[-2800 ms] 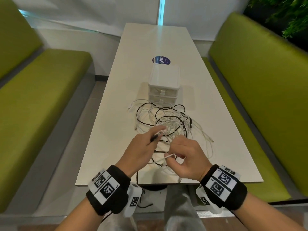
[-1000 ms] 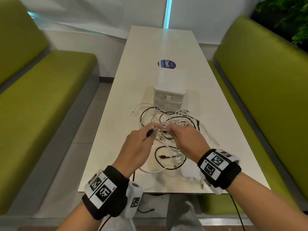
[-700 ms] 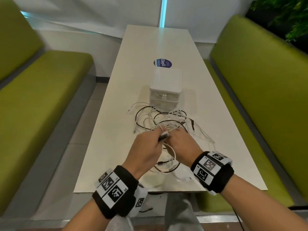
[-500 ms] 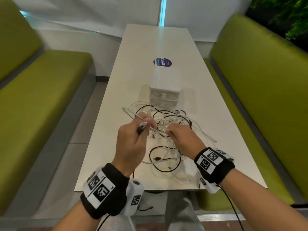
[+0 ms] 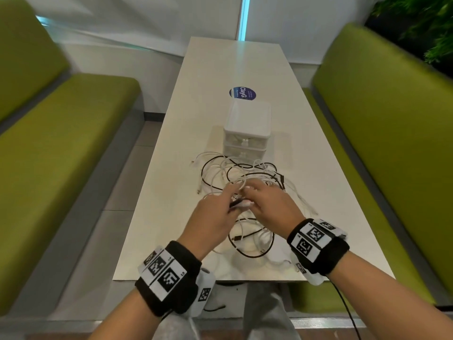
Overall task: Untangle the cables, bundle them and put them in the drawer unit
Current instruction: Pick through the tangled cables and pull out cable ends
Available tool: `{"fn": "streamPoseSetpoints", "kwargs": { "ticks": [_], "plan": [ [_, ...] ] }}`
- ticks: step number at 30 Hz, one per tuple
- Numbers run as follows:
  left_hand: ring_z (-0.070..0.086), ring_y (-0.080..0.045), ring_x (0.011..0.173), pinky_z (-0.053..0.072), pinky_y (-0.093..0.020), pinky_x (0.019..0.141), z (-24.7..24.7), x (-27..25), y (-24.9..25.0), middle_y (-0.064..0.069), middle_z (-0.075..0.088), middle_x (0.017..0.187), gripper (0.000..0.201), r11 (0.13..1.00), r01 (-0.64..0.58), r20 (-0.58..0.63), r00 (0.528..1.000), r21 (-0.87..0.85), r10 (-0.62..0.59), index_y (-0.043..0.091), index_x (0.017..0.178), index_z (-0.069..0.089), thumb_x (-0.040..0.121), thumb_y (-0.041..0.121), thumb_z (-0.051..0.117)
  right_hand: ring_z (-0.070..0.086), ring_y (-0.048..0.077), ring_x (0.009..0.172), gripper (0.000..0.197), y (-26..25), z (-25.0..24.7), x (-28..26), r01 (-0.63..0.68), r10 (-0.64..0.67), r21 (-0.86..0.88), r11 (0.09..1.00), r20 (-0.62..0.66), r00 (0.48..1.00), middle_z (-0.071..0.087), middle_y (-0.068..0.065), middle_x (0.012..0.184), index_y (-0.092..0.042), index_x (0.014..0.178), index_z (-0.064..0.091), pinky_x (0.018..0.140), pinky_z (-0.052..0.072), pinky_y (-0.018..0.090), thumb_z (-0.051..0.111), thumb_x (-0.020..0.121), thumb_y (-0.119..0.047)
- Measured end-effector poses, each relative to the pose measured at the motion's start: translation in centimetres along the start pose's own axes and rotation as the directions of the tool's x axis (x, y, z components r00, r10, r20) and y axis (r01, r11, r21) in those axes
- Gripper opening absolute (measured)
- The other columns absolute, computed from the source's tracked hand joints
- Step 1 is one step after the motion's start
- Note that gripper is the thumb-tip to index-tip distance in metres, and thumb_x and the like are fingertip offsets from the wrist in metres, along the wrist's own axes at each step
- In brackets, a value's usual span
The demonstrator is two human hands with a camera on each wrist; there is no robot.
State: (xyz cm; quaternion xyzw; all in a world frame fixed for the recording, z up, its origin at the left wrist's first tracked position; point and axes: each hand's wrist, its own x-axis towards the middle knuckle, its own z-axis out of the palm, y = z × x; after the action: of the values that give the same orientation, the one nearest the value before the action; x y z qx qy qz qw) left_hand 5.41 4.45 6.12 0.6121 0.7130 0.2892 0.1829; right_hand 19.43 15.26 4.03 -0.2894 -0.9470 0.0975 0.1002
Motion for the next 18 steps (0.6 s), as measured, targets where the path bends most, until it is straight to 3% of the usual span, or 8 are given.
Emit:
{"fn": "streamPoseSetpoints", "kwargs": {
  "ticks": [3, 7, 10, 11, 13, 15, 18],
  "plan": [
    [0.064, -0.027, 0.086, 0.041, -0.031, 0.064, 0.7, 0.4, -0.4, -0.002, 0.070, 0.092, 0.035, 0.983, 0.043, -0.045, 0.998, 0.181, -0.036, 0.025, 0.125, 0.046, 0.096, 0.045, 0.052, 0.064, 0.023, 0.078, 0.040, 0.0, 0.0, -0.3, 0.027, -0.027, 0.001, 1.000, -0.039, 0.999, 0.067, -0.002, 0.097, -0.026, 0.113, 0.066, 0.068, 0.050, 0.037, 0.035, 0.091, -0.038],
    [0.064, -0.026, 0.082, 0.037, -0.028, 0.063, 0.9, 0.1, -0.8, -0.003, 0.070, 0.088, 0.018, 0.978, 0.048, -0.075, 0.997, 0.204, -0.033, 0.023, 0.111, 0.060, 0.097, 0.034, 0.053, 0.063, 0.024, 0.086, 0.045, 0.2, -0.2, -0.3, 0.048, -0.048, 0.044, 0.998, -0.013, 0.999, 0.066, -0.001, 0.096, -0.019, 0.107, 0.067, 0.070, 0.051, 0.037, 0.032, 0.092, -0.043],
    [0.061, -0.014, 0.067, 0.041, -0.028, 0.058, 0.1, -0.8, -0.8, 0.007, 0.068, 0.075, 0.005, 0.998, -0.041, -0.256, 0.966, -0.041, 0.029, 0.021, 0.095, 0.060, 0.096, 0.023, 0.056, 0.061, 0.023, 0.097, 0.037, 1.1, 0.1, -0.3, -0.020, 0.020, 0.113, 0.993, 0.004, 1.000, 0.064, -0.002, 0.109, -0.021, 0.113, 0.062, 0.077, 0.051, 0.040, 0.034, 0.097, -0.040],
    [0.055, -0.007, 0.060, 0.039, -0.024, 0.055, -0.3, -1.2, -0.7, 0.011, 0.063, 0.070, 0.008, 0.985, -0.091, -0.350, 0.936, -0.149, 0.034, 0.021, 0.088, 0.057, 0.096, 0.021, 0.054, 0.060, 0.021, 0.099, 0.032, 1.7, 0.2, -0.3, -0.074, 0.076, 0.152, 0.986, -0.004, 0.997, 0.062, -0.005, 0.113, -0.022, 0.115, 0.060, 0.079, 0.051, 0.040, 0.037, 0.100, -0.038],
    [0.043, -0.004, 0.052, 0.031, -0.018, 0.050, -1.0, -1.6, -0.5, 0.013, 0.053, 0.063, 0.013, 0.931, -0.173, -0.474, 0.881, -0.321, 0.000, 0.023, 0.083, 0.051, 0.095, 0.021, 0.050, 0.059, 0.017, 0.098, 0.024, 2.7, 0.5, -0.4, -0.122, 0.133, 0.196, 0.973, -0.039, 0.990, 0.059, -0.009, 0.111, -0.022, 0.112, 0.060, 0.080, 0.050, 0.038, 0.041, 0.102, -0.032],
    [0.034, -0.005, 0.051, 0.027, -0.019, 0.048, -1.3, -1.7, -0.4, 0.010, 0.046, 0.059, 0.015, 0.891, -0.209, -0.524, 0.851, -0.404, -0.038, 0.024, 0.081, 0.051, 0.096, 0.026, 0.047, 0.059, 0.016, 0.098, 0.022, 3.1, 0.7, -0.4, -0.097, 0.111, 0.202, 0.975, -0.057, 0.992, 0.060, -0.010, 0.109, -0.021, 0.109, 0.061, 0.080, 0.050, 0.036, 0.042, 0.103, -0.030],
    [0.028, -0.006, 0.049, 0.025, -0.021, 0.047, -1.3, -1.9, 0.3, 0.013, 0.041, 0.057, 0.022, 0.778, -0.294, -0.568, 0.817, -0.555, -0.096, 0.027, 0.081, 0.051, 0.096, 0.042, 0.046, 0.057, 0.013, 0.112, 0.029, 3.4, 1.0, -0.2, -0.098, 0.103, 0.175, 0.980, -0.018, 0.995, 0.058, -0.011, 0.127, -0.022, 0.113, 0.063, 0.089, 0.049, 0.034, 0.040, 0.103, -0.035]
  ]
}}
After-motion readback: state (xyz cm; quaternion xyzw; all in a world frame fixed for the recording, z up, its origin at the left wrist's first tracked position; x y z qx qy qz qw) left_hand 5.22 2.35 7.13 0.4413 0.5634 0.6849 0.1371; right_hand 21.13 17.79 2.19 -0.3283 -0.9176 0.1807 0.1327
